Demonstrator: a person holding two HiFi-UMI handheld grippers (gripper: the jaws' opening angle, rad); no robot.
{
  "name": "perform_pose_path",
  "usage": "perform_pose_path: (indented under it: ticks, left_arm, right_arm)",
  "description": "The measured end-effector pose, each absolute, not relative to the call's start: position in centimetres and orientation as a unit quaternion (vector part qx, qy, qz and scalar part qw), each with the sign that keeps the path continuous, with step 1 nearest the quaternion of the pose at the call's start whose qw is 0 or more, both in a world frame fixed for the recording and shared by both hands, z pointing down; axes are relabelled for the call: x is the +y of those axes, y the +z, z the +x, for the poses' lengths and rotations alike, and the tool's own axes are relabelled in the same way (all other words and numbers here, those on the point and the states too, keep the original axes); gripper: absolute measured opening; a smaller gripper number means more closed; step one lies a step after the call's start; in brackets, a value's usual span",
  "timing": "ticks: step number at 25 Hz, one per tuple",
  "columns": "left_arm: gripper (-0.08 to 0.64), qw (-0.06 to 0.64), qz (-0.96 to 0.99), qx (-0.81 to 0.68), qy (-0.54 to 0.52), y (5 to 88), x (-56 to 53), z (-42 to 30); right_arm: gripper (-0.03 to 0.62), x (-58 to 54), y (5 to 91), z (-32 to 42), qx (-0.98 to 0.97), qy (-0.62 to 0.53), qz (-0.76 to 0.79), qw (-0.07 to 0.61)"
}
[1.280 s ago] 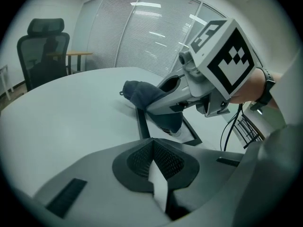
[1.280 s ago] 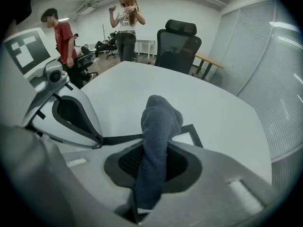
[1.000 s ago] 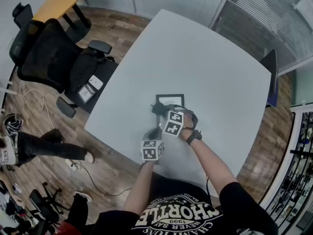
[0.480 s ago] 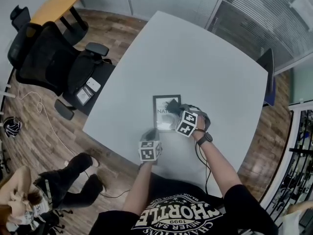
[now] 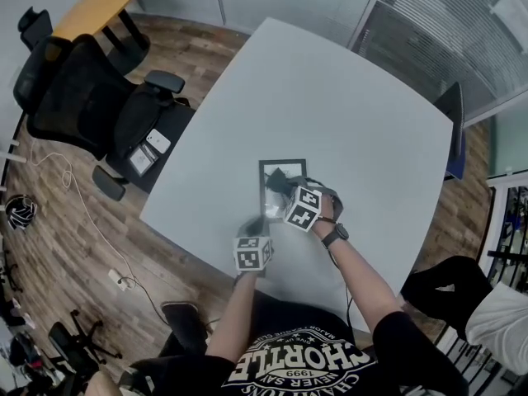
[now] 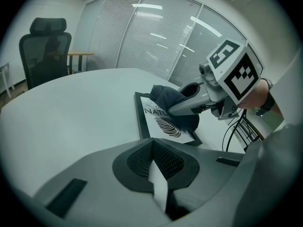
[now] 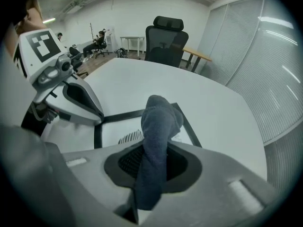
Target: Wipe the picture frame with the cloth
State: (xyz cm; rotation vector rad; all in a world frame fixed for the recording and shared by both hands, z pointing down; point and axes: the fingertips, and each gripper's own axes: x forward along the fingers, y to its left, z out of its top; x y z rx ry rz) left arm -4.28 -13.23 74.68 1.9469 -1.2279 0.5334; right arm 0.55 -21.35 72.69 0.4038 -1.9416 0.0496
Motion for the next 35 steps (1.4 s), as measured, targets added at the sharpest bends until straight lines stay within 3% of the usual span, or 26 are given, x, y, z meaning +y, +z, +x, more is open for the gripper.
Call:
perform_pose_path:
  ticks: [5,9,25,35]
  left_arm:
    - [0.005,0.38,0.765,-0.475,0.211,74.9,-13.0,-4.3]
    - [0.005,0.367,0.769,-0.473,0.223,75.0,-13.1,-4.3]
    - [0.005,0.371,0.768,-0.474,0.219,75.1,-13.2,-4.4]
    - [0.005,0.375,0.766,-0.477,0.213,74.7,-13.2,-4.4]
  right_arm:
    - [0.075,-20.0,73.0,-4.1,-0.839,0.016,0.126,0.53]
    - [0.075,-19.4,74.5,-5.1,-0.823,0.013,0.105,0.558]
    - [0.075,-20.0,74.4,5.5,-0.781,0.04,0.181,0.597]
    - [0.075,-19.3,73.5,2.7,-0.81,0.062,0.166,0.559]
